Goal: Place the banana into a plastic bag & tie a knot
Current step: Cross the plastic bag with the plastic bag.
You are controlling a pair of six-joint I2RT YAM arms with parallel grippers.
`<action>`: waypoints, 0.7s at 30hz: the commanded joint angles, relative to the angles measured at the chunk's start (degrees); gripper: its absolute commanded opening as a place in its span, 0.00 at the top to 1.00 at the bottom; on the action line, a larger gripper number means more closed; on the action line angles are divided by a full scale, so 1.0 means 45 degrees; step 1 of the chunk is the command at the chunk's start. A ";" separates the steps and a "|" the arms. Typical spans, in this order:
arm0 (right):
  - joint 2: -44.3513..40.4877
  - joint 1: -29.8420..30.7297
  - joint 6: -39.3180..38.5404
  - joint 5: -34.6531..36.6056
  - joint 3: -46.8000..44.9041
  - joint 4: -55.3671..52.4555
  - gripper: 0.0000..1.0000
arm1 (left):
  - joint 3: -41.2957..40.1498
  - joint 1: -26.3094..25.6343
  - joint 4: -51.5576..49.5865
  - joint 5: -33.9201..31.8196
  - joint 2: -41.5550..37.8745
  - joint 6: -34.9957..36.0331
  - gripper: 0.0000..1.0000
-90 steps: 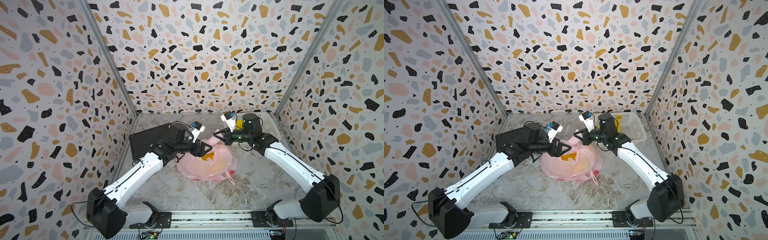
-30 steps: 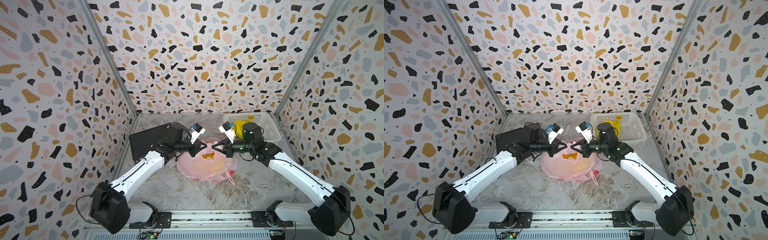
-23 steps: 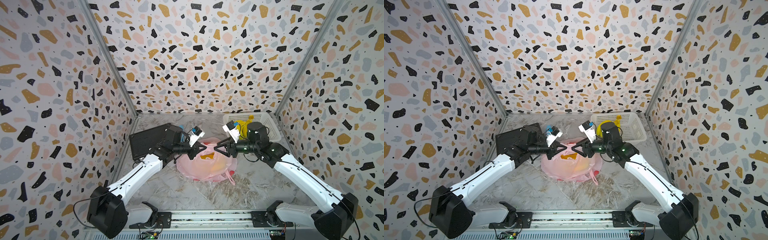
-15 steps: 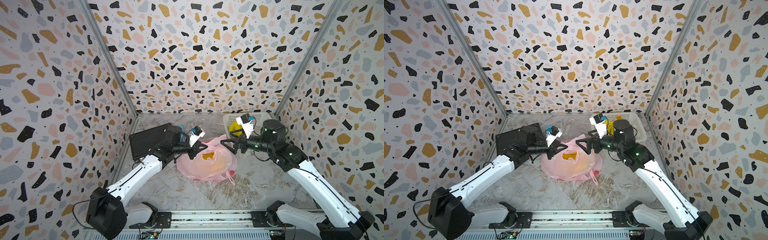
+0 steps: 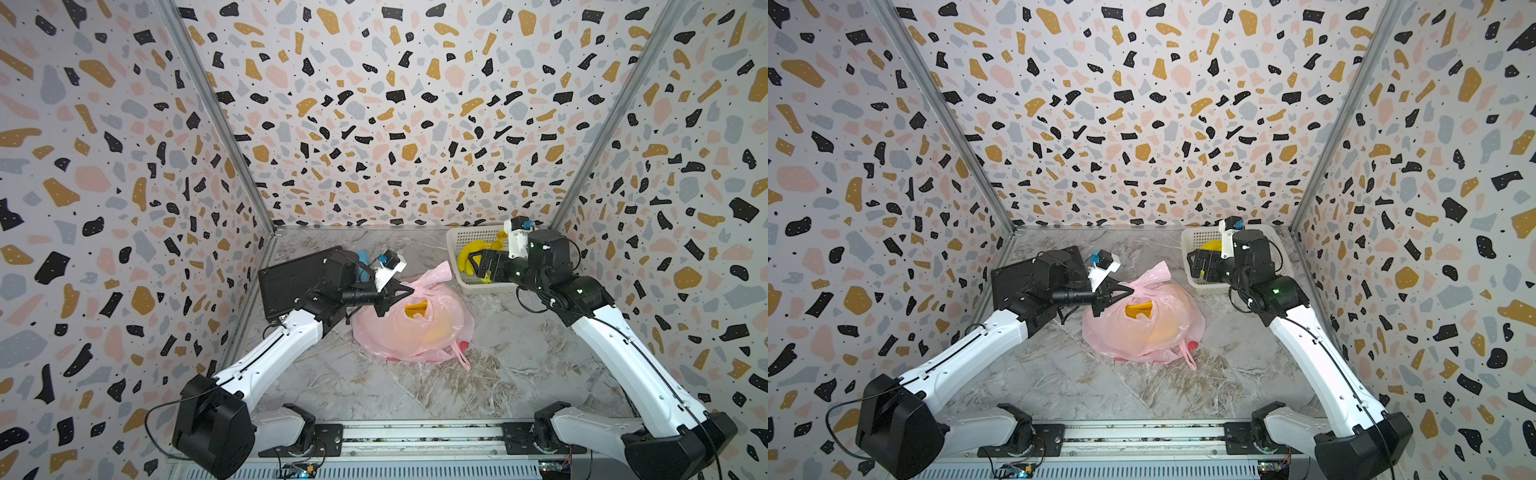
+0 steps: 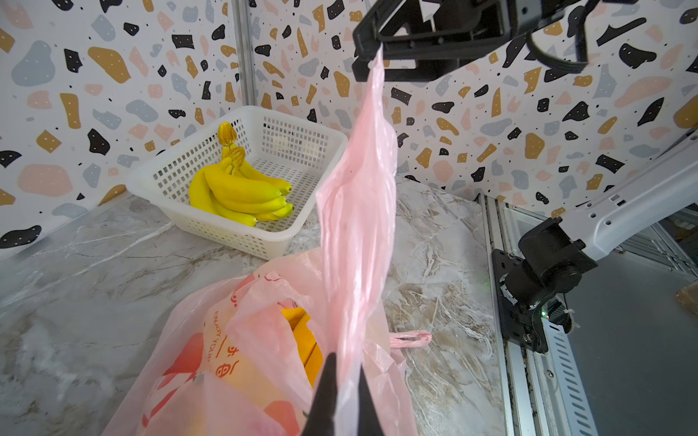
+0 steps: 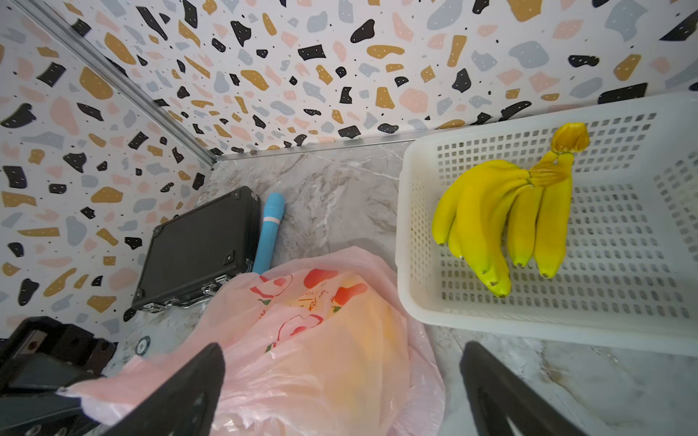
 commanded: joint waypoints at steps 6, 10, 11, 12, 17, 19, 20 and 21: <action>0.0085 -0.1584 0.2269 -0.6277 -0.2247 0.6614 0.00 | -0.0123 0.0162 0.0846 0.0851 -0.0010 -0.0104 1.00; 0.1775 -0.1587 0.2055 -0.7196 -0.0866 0.5402 0.00 | -0.0123 0.0201 0.0852 0.1055 -0.0062 -0.0101 1.00; 0.2084 -0.1587 0.2130 -0.7393 -0.0734 0.5439 0.01 | -0.0109 0.0211 0.0841 0.1110 -0.0045 -0.0110 1.00; 0.2358 -0.1568 0.2241 -0.7631 -0.0677 0.5642 0.01 | -0.0104 0.0219 0.0824 0.1153 -0.0044 -0.0109 1.00; 0.3319 -0.1054 0.1958 -0.8647 -0.0427 0.5951 0.14 | -0.0048 0.0260 0.0749 0.1301 0.0058 -0.0070 1.00; 0.3472 -0.0657 0.1650 -0.8945 -0.0295 0.5865 0.18 | 0.0023 0.0296 0.0648 0.1415 0.0185 0.0001 1.00; 0.3517 -0.0517 0.1536 -0.9103 -0.0294 0.5918 0.21 | 0.0047 0.0318 0.0599 0.1509 0.0242 0.0025 1.00; 0.3544 -0.0384 0.1475 -0.9330 -0.0285 0.6050 0.24 | 0.0082 0.0336 0.0551 0.1611 0.0300 0.0064 1.00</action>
